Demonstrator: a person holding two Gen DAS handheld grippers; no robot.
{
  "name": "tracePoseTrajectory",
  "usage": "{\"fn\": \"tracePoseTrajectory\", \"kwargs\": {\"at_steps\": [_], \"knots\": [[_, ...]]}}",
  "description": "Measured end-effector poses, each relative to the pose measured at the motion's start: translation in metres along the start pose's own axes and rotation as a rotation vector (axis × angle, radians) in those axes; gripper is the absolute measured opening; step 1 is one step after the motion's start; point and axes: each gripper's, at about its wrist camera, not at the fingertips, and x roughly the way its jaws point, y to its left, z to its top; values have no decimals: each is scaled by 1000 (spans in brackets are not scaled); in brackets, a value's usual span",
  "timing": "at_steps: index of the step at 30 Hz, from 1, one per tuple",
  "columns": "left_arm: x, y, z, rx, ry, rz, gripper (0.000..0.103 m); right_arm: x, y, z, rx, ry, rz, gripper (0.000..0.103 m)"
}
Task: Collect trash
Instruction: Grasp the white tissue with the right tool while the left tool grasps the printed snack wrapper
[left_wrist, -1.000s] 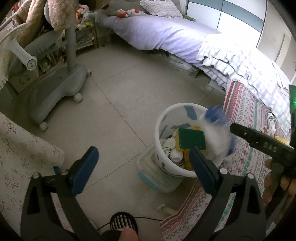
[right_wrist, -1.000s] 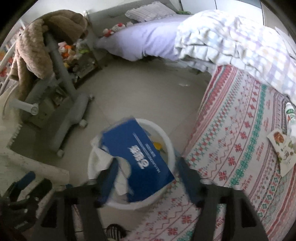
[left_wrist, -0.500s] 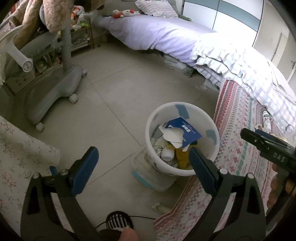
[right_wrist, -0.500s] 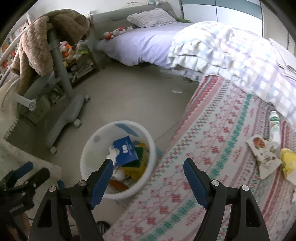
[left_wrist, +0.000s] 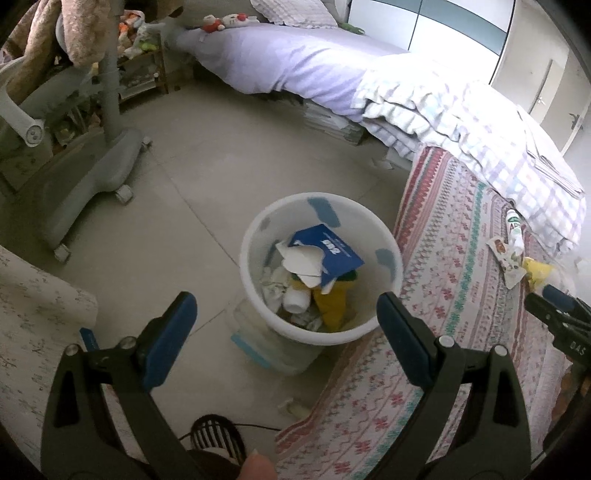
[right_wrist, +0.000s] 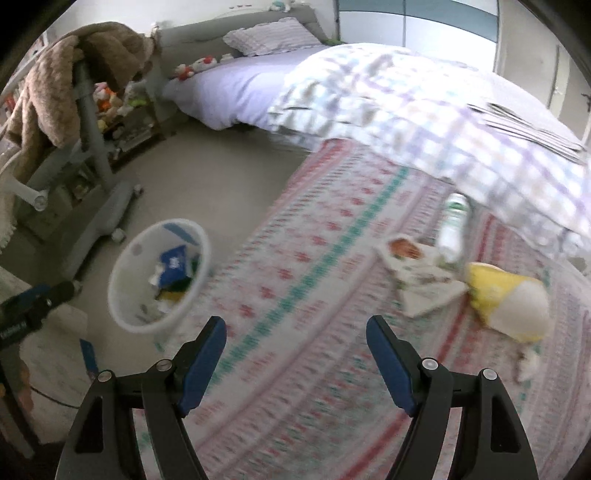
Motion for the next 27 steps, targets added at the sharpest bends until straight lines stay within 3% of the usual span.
{"fn": "tracePoseTrajectory", "kwargs": {"at_steps": [16, 20, 27], "knots": [[19, -91, -6, 130, 41, -49, 98, -36, -146, -36, 192, -40, -150, 80], [25, -121, -6, 153, 47, -81, 98, -36, -184, -49, 297, -21, -145, 80], [41, -170, -11, 188, 66, -111, 97, -30, -217, -58, 349, 3, -173, 80]]}}
